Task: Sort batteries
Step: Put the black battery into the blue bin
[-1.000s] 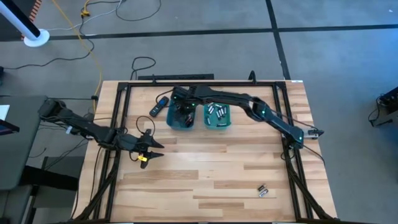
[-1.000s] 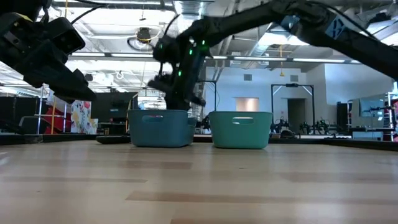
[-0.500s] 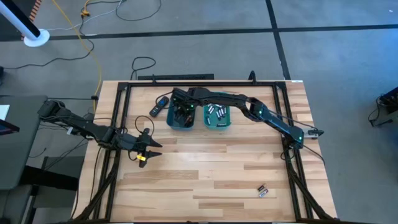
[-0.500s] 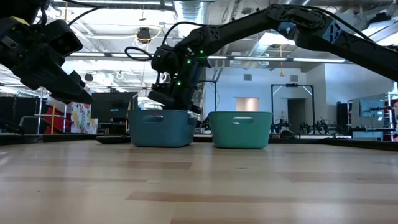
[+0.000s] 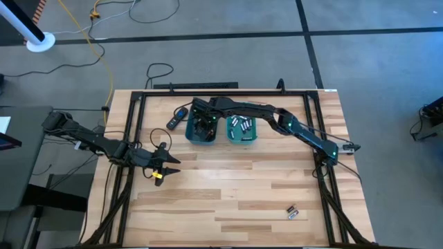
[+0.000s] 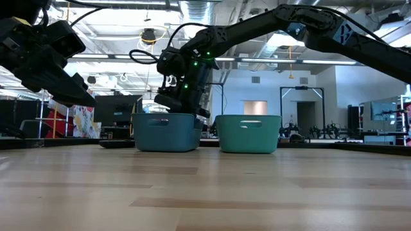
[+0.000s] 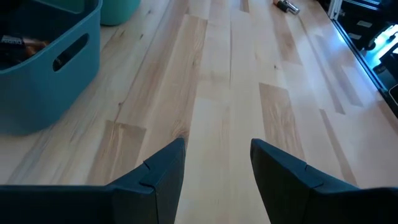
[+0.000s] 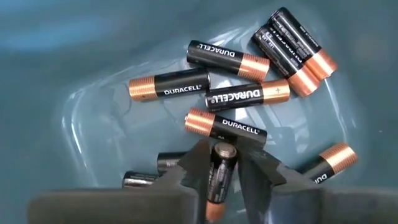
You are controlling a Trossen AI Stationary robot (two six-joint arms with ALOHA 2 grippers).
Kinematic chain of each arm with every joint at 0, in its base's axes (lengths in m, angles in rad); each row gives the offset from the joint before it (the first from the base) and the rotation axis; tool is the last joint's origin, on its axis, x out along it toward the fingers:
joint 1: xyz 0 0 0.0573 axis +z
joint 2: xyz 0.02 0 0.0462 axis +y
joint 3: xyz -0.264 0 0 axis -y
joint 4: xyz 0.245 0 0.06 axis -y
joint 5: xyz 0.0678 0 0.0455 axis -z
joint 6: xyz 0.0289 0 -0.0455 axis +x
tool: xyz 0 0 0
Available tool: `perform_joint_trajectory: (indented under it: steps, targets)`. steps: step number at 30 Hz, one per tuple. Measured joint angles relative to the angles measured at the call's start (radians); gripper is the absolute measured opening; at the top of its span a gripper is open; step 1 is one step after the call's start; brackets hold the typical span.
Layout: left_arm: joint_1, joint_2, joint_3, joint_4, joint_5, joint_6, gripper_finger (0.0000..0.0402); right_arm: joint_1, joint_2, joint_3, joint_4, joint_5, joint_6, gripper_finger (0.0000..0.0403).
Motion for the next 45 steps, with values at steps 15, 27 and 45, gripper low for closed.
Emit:
perform_joint_trajectory:
  steps: [15, 27, 45]
  targets:
    - [0.000, 0.000, 0.000, 0.008, 0.000, -0.073, 0.0177, -0.004, -0.190, 0.000, -0.161, 0.005, -0.022, 0.0141]
    - [0.000, 0.001, 0.001, 0.089, -0.001, -0.114, 0.0177, 0.153, -0.518, -0.001, -0.454, 0.017, -0.125, 0.0135]
    - [-0.073, 0.108, 0.005, 0.305, -0.001, -0.166, 0.0177, 0.536, -1.220, -1.070, -0.036, 0.258, 0.410, 0.0132]
